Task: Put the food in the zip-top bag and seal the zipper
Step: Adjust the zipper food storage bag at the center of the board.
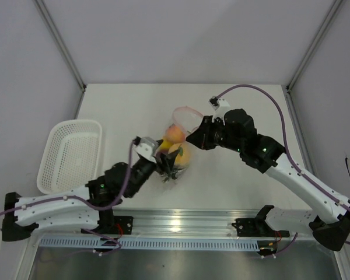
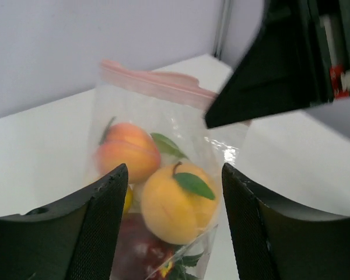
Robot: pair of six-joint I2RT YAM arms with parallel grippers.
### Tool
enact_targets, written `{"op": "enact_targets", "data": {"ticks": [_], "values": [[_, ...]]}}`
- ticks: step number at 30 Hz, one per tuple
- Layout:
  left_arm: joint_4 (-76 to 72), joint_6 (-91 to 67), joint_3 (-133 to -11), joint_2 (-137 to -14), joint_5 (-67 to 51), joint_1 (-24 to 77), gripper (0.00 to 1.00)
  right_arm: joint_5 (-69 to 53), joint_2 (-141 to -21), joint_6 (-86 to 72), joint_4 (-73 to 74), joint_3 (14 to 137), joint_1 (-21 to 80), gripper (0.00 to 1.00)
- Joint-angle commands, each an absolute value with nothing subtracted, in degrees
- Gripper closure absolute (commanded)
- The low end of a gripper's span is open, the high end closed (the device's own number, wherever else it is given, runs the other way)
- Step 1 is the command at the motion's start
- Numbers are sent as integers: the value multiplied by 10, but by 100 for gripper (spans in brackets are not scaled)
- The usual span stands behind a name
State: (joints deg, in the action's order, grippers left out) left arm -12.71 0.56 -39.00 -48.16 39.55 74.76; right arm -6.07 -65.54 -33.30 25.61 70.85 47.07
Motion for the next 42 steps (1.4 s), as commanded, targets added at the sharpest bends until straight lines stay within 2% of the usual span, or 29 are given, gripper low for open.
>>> {"op": "enact_targets", "data": {"ticks": [1, 5, 7, 8, 12, 15, 20, 26, 31, 34, 37, 40, 42], "values": [[-48, -96, -413, -396, 248, 665, 33, -90, -628, -267, 257, 714, 435, 100], [117, -180, -530, -409, 138, 555, 33, -159, -631, -185, 277, 696, 420, 100], [189, -194, -574, -435, 99, 513, 25, -177, -629, -156, 278, 686, 420, 100], [214, -213, -643, -470, 91, 499, 24, -185, -629, -146, 278, 684, 420, 100], [307, -240, -767, -579, 25, 426, 22, -224, -625, -113, 274, 680, 420, 100], [409, -228, -891, -684, -12, 412, 20, -230, -623, -98, 276, 681, 420, 100], [489, -202, -1039, -827, -81, 410, 17, -231, -626, -76, 291, 686, 420, 100], [528, -172, -1096, -892, -112, 412, 17, -222, -632, -65, 303, 694, 420, 100], [530, -151, -1075, -906, -119, 418, 18, -224, -628, -68, 300, 693, 420, 100], [546, -140, -1081, -919, -84, 425, 20, -224, -623, -69, 300, 693, 420, 100], [566, -130, -1098, -946, -70, 430, 28, -222, -618, -71, 300, 694, 420, 100], [556, -127, -1100, -961, -85, 431, 39, -217, -615, -69, 304, 695, 420, 100], [549, -122, -1103, -974, -96, 431, 51, -214, -614, -69, 306, 693, 420, 100]]}}
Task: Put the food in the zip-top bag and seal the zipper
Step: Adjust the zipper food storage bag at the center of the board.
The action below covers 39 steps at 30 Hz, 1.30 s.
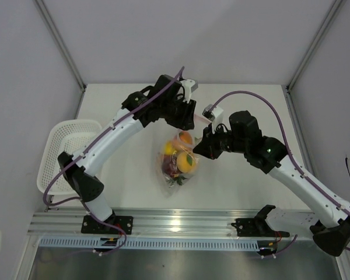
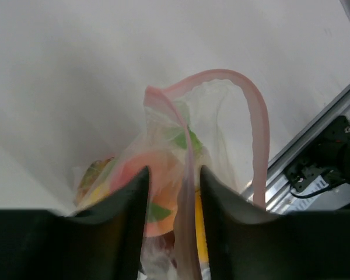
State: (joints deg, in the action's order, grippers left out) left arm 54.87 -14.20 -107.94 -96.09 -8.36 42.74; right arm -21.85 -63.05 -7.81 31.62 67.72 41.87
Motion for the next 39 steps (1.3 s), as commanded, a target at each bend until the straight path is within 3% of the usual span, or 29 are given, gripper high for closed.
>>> {"op": "enact_targets", "data": {"ticks": [1, 2, 4, 9, 10, 11, 13, 17, 19, 20, 22, 25, 30, 39], "values": [[544, -121, -1104, -978, -108, 430, 58, -214, -615, -67, 307, 692, 420, 100], [543, -120, -1111, -983, -112, 430, 77, -211, -615, -68, 308, 692, 421, 100], [541, -121, -1121, -994, -113, 423, 99, -203, -614, -69, 308, 692, 420, 100], [485, -201, -1072, -944, -63, 401, 99, -156, -610, -79, 312, 679, 419, 100], [466, -223, -1013, -898, -39, 397, 99, -135, -607, -81, 309, 676, 419, 96], [433, -246, -993, -873, 16, 396, 99, -129, -605, -82, 305, 671, 418, 81], [404, -306, -927, -809, 46, 396, 99, -123, -599, -92, 282, 652, 418, 74], [352, -390, -816, -714, 95, 403, 99, -115, -582, -121, 233, 615, 418, 39], [317, -425, -782, -675, 128, 406, 99, -107, -571, -140, 201, 586, 418, 29], [309, -441, -741, -645, 134, 407, 99, -106, -557, -146, 188, 573, 418, 19], [301, -453, -723, -623, 150, 408, 100, -111, -544, -151, 159, 542, 418, 15], [293, -467, -695, -596, 156, 412, 99, -125, -531, -144, 120, 516, 418, 1], [293, -472, -692, -581, 161, 422, 100, -157, -546, -132, 52, 469, 418, 1], [293, -481, -688, -576, 173, 432, 100, -161, -534, -194, -208, 340, 446, 1]]}}
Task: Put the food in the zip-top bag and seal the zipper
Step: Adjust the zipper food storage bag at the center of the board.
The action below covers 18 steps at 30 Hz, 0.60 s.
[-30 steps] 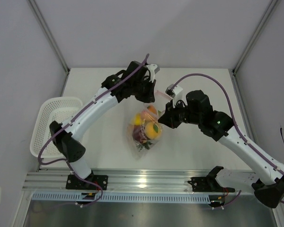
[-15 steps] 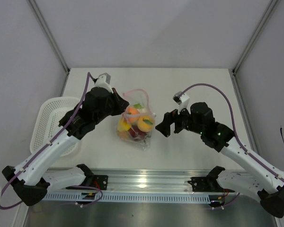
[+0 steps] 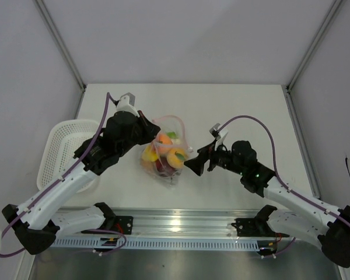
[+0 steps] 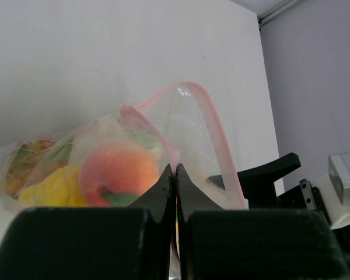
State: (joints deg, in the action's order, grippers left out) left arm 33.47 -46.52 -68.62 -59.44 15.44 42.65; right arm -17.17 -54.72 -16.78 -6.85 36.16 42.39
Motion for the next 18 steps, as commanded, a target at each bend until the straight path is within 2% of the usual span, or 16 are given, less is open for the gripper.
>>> {"op": "enact_targets", "data": {"ticks": [1, 6, 13, 18], "values": [[292, -481, -688, -576, 173, 432, 99, -150, -538, -195, -227, 330, 454, 1], [288, -483, -692, -582, 170, 432, 99, -91, -543, -214, -316, 291, 475, 12], [289, -485, -692, -582, 172, 434, 99, -83, -563, -219, -347, 288, 478, 25], [287, -485, -694, -584, 171, 434, 100, -91, -600, -241, -395, 276, 478, 42]]}}
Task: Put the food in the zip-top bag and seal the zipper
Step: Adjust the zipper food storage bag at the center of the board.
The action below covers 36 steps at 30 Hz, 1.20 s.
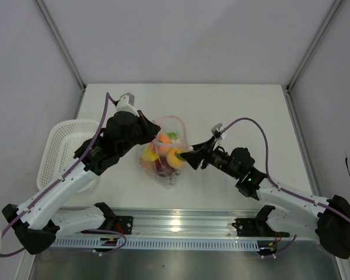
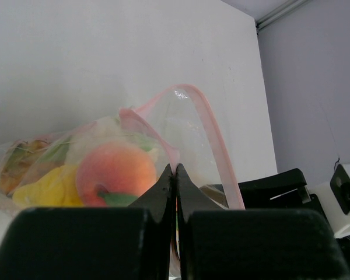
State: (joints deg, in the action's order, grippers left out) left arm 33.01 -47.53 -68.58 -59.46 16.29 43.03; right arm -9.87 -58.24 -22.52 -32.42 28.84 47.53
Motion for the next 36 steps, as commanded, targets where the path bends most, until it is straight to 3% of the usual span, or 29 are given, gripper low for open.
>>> {"op": "enact_targets", "data": {"ticks": [1, 9, 15, 21, 28, 33, 35, 36], "values": [[287, -485, -696, -585, 171, 434, 99, -90, -605, -244, -414, 272, 480, 43], [294, -476, -700, -586, 179, 434, 99, -78, -616, -250, -448, 250, 487, 41], [289, -481, -691, -586, 172, 434, 99, -82, -628, -246, -454, 261, 487, 50], [292, -478, -691, -581, 174, 434, 99, -92, -654, -247, -451, 282, 486, 100], [298, -432, -656, -545, 181, 434, 99, -112, -611, -231, -358, 335, 466, 100], [287, -383, -599, -492, 174, 434, 99, -206, -570, -219, -253, 390, 417, 100], [263, -346, -580, -460, 161, 434, 93, -246, -558, -208, -231, 407, 409, 100], [255, -335, -558, -449, 150, 434, 80, -258, -557, -205, -214, 411, 399, 100]]}}
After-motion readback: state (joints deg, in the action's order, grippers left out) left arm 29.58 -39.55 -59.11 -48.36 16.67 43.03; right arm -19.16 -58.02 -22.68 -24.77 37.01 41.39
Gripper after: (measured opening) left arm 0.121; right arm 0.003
